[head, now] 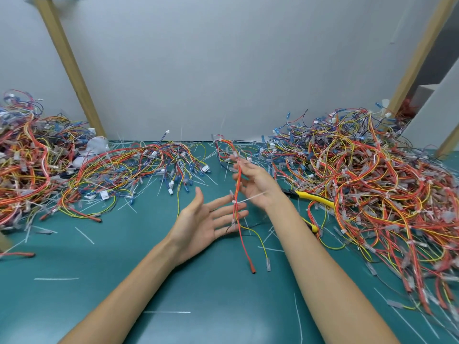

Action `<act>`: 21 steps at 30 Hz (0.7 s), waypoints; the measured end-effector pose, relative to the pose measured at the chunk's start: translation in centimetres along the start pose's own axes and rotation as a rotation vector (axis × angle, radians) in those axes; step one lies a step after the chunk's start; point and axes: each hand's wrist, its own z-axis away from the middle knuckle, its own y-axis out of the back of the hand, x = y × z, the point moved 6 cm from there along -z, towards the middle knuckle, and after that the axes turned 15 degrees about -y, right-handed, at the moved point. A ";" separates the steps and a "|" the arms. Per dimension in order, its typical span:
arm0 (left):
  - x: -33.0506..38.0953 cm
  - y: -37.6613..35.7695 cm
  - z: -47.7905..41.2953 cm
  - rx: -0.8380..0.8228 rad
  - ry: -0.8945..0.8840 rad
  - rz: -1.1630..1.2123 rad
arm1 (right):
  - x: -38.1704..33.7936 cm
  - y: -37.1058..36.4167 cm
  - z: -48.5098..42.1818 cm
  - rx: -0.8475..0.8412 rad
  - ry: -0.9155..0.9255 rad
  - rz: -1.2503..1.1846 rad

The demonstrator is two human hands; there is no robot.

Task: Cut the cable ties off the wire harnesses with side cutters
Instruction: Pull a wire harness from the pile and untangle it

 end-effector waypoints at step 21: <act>0.2 0.1 -0.2 -0.046 0.022 -0.039 | 2.0 2.5 -0.2 -0.060 0.026 -0.135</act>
